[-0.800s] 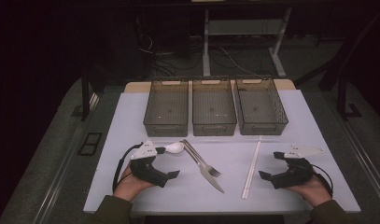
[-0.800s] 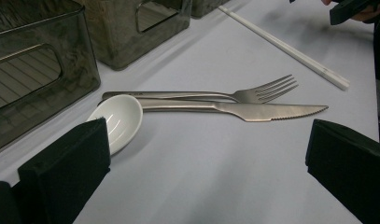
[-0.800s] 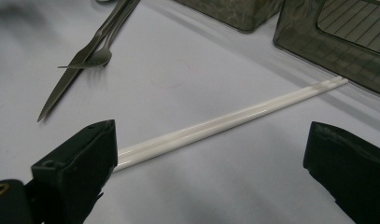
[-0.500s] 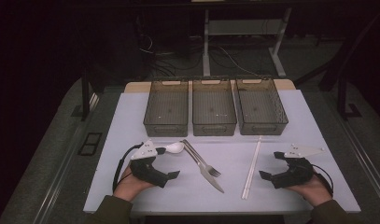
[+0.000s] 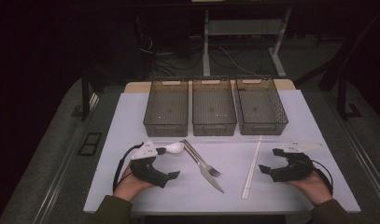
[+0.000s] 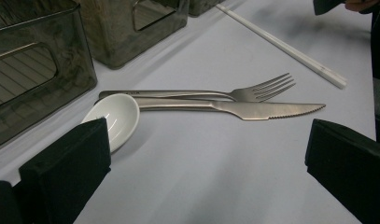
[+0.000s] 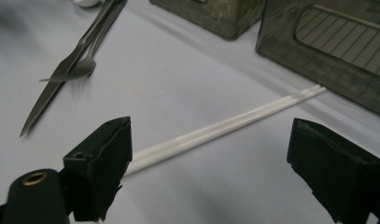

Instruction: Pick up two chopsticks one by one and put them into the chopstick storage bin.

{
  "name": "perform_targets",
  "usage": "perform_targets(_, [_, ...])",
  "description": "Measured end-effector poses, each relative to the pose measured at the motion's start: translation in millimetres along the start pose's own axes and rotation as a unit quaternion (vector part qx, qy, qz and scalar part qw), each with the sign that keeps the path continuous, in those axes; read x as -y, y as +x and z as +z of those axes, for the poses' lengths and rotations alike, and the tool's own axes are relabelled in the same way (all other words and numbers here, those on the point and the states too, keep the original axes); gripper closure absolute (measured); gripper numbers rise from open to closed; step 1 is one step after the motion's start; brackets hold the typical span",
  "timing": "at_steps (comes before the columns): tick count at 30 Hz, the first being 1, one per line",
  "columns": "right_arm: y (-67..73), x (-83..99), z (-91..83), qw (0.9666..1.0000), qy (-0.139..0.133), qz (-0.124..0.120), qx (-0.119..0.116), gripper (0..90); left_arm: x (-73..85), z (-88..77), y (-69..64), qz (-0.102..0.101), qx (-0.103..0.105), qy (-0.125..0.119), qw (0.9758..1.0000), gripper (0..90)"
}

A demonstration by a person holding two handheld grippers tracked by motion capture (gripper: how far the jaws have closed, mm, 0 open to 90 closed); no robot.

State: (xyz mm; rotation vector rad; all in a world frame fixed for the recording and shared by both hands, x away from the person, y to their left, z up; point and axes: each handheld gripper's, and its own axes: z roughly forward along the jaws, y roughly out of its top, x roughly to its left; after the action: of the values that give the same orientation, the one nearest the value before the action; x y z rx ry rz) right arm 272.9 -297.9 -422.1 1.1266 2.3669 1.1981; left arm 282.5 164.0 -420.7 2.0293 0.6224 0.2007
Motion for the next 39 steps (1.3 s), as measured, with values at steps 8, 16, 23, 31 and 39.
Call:
perform_targets(8, [-14.3, -11.8, 8.6, 0.9995, 0.009, 0.026, 0.013, 24.9, 0.6, -0.6, -0.1, 0.0, -0.002, 0.002, 1.0, 0.0])
perform_targets(16, [-24.8, -21.8, 18.2, 0.9989, 0.024, 0.033, 0.022, 47.7, -0.3, 0.1, -2.0, 0.004, -0.002, 0.002, 1.0, 0.8])
perform_targets(23, [-36.3, -35.3, 35.7, 0.998, 0.038, 0.026, 0.042, 68.2, 0.1, 0.6, -1.5, 0.003, -0.002, 0.005, 1.0, 0.8])
perform_targets(31, [-52.4, -42.0, 50.9, 0.9964, 0.053, 0.032, 0.058, 85.4, 0.4, 1.2, -1.1, 0.001, -0.001, 0.002, 1.0, 0.9])
perform_targets(39, [-57.0, -47.0, 65.1, 0.9959, 0.063, 0.016, 0.063, 89.3, 0.6, 1.5, -1.3, -0.001, -0.001, 0.002, 1.0, 0.9])
